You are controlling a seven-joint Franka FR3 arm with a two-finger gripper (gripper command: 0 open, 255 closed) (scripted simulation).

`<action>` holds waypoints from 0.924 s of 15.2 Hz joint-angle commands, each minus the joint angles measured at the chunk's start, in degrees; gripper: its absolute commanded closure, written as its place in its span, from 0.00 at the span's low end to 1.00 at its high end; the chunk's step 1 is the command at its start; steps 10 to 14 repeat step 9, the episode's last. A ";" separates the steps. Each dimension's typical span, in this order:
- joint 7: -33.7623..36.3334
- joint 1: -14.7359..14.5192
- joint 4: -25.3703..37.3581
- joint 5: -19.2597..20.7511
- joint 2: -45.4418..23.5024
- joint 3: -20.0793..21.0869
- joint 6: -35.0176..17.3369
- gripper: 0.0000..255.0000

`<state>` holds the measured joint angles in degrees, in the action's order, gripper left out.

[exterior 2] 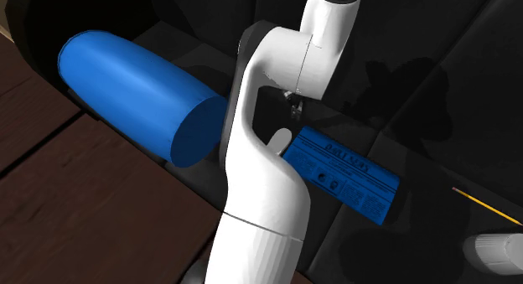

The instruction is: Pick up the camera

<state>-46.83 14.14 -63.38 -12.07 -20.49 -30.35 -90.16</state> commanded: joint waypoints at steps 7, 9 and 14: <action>0.06 5.17 17.39 -3.72 -6.72 0.53 10.85 1.00; 0.08 5.35 17.86 -3.80 -6.91 0.60 11.11 1.00; 0.08 5.35 17.86 -3.80 -6.91 0.60 11.11 1.00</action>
